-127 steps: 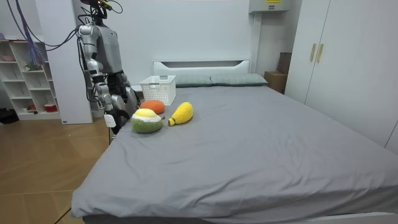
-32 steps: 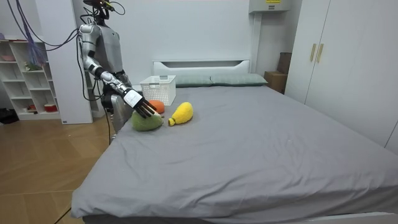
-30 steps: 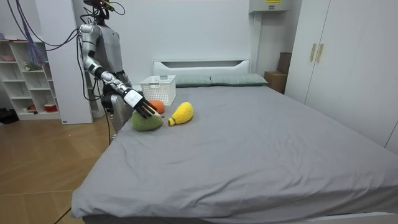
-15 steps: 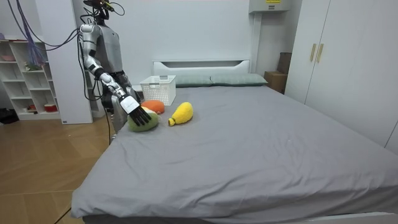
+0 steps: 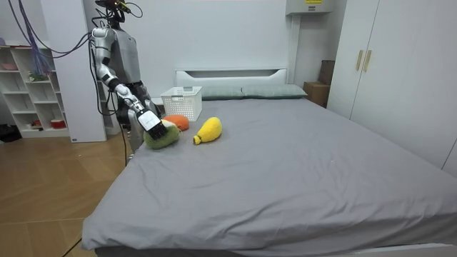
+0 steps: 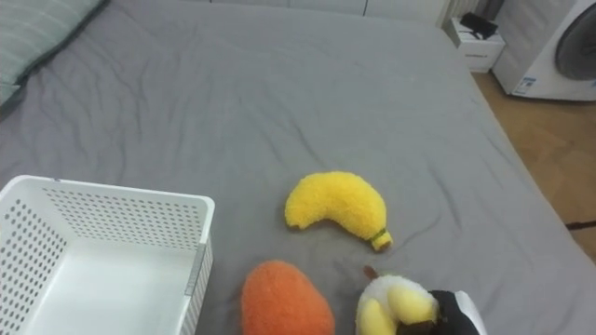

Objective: Collect toys from the bed

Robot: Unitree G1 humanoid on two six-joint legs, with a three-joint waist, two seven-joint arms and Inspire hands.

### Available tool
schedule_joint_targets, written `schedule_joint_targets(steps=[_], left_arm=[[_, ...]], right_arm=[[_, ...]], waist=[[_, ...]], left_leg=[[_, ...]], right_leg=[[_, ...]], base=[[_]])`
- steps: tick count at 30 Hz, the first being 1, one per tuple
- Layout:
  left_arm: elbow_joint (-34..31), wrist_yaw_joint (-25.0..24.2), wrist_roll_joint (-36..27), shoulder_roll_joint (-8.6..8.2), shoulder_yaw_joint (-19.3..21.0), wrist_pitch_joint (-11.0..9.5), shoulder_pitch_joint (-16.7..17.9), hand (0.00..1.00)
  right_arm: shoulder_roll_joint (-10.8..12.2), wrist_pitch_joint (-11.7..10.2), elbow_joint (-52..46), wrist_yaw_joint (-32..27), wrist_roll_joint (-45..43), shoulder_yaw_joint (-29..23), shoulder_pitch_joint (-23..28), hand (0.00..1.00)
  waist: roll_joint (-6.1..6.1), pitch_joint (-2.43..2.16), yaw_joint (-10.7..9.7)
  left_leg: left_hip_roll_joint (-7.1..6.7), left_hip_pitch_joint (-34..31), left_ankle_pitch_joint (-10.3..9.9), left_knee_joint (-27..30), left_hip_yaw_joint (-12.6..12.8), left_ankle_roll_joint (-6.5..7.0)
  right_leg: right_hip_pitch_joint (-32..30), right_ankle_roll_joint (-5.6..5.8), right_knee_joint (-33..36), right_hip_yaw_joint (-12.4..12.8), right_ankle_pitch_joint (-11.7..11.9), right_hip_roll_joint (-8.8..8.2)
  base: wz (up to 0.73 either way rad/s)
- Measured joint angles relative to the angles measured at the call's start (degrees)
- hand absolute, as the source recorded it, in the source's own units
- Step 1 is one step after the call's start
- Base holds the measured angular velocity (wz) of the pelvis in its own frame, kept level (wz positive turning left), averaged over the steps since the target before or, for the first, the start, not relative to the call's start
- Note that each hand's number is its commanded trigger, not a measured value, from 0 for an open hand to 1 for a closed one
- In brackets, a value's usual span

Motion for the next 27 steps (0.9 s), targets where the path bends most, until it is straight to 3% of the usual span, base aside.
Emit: schedule_joint_targets(steps=[9, 11, 21, 27], left_arm=[[-0.1, 0.0, 0.0, -0.05, 0.1, 0.0, 0.0, 0.00], [-0.3, 0.0, 0.0, -0.05, 0.1, 0.0, 0.0, 0.00], [-0.9, 0.0, 0.0, 0.00, 0.3, 0.2, 0.1, 0.00], [-1.7, -0.5, -0.1, 0.00, 0.8, 0.5, 0.6, 0.00]], right_arm=[[0.0, 0.1, -1.1, -0.1, 0.0, 0.0, 0.0, 1.00], [0.1, 1.1, -4.9, -0.1, 0.0, 0.0, 0.1, 1.00], [0.0, 1.4, -20.2, 0.3, 0.0, -0.4, 0.1, 1.00], [0.0, 1.9, -30.5, 2.4, 0.0, -3.3, -0.5, 1.00]], waist=[[0.18, -0.16, 0.1], [0.31, -0.07, 0.0], [-0.04, -0.05, -0.7], [0.05, -0.05, -1.6]], left_leg=[[0.00, 0.0, 0.0, 0.0, 0.0, 0.01], [-0.03, -0.1, 0.0, 0.0, 0.0, 0.02], [-0.08, -0.2, 0.0, -0.1, 0.0, 0.02], [-0.07, -0.4, 0.0, 0.0, 0.0, 0.04]], right_leg=[[-0.2, 0.00, 0.1, 0.0, 0.0, -0.01], [-0.3, 0.01, 0.2, 0.2, 0.0, -0.01], [-0.4, 0.05, 0.0, 0.2, 0.0, -0.03], [-0.5, 0.05, 0.0, 0.0, 0.0, -0.05]], base=[[0.00], [-0.02], [0.00], [0.00]])
